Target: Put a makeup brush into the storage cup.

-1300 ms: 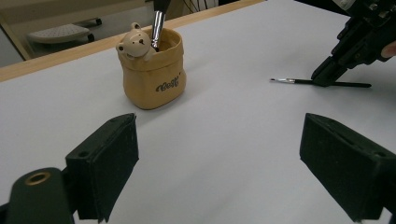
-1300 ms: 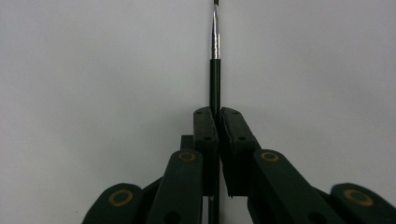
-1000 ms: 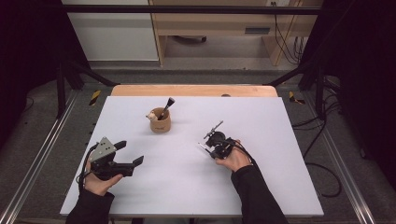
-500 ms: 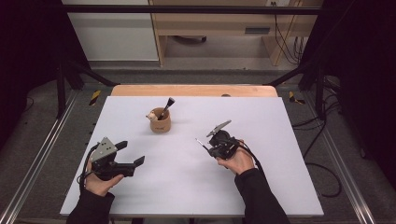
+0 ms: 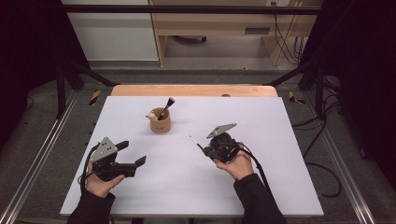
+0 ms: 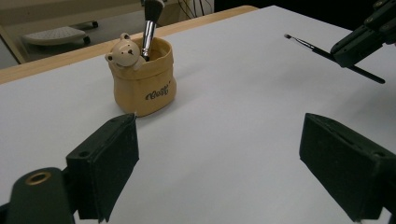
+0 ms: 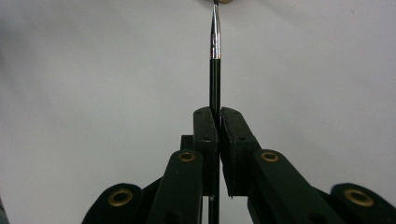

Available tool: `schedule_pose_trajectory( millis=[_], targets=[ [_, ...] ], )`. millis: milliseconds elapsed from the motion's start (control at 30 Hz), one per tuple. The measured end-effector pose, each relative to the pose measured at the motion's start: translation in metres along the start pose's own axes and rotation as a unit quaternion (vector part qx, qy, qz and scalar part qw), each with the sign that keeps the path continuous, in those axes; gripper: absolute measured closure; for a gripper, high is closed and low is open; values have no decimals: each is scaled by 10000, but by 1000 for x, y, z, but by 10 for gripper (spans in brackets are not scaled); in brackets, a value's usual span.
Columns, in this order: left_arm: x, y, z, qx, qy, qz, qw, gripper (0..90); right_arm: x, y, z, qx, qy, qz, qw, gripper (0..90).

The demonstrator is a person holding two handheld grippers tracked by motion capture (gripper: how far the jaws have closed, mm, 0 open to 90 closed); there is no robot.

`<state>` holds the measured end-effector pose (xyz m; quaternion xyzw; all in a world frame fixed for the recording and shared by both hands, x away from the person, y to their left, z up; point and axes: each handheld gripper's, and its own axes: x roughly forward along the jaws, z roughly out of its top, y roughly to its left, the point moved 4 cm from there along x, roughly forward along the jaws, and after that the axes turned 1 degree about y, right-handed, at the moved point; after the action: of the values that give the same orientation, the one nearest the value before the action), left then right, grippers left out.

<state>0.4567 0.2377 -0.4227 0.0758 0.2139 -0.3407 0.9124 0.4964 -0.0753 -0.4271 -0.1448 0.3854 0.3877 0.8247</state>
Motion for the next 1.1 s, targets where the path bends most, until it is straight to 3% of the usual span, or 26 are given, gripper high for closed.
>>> schedule_pose_trajectory(
  millis=[567, 1100],
  targets=[
    [1, -12, 8, -70, -87, -125, 9999, 112, -10, 7, -5, 25, -739, 179, 9971, 859],
    [3, -23, 16, -138, -168, -239, 9995, 113, -16, 15, -5, 62, -1206, 304, 9922, 859]
  ],
)
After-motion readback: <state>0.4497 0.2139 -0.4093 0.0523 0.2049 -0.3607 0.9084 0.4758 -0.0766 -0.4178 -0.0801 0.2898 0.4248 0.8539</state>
